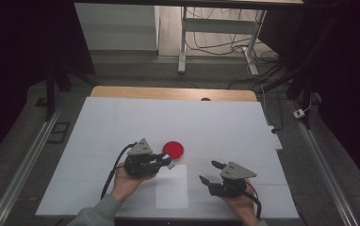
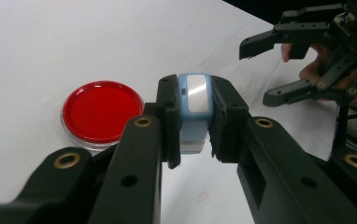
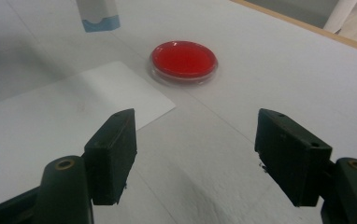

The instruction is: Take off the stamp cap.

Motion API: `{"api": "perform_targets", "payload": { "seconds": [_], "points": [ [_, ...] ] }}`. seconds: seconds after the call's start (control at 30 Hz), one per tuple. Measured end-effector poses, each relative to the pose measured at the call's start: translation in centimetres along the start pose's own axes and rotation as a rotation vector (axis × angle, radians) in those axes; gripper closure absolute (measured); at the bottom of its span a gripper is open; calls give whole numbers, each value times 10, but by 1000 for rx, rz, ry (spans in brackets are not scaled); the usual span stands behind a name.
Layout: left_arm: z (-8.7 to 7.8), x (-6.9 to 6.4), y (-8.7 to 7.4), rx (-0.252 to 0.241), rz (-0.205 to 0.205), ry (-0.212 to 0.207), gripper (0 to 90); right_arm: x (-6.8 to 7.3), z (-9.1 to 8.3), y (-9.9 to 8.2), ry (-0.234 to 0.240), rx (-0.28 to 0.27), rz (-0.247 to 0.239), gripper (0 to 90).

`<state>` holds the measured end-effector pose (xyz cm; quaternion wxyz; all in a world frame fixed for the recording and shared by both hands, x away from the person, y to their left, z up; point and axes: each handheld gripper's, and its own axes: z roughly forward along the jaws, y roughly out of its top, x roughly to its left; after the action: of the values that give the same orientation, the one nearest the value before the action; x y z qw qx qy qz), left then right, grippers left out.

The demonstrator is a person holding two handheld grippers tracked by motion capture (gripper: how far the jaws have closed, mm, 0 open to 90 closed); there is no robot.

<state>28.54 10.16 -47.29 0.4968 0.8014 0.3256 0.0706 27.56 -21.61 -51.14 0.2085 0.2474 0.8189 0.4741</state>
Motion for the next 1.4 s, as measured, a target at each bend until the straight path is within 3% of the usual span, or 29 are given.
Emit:
{"api": "perform_targets", "payload": {
  "seconds": [0.37,0.63,1.4],
  "points": [
    [0,0,0,-5,-5,-4,757,19,19,7,23,21,-50,291],
    [4,0,2,-6,-5,-4,757,25,30,12,49,8,-53,292],
    [19,-5,6,1,-2,-21,757,40,46,23,38,10,-99,325]
  ]
}}
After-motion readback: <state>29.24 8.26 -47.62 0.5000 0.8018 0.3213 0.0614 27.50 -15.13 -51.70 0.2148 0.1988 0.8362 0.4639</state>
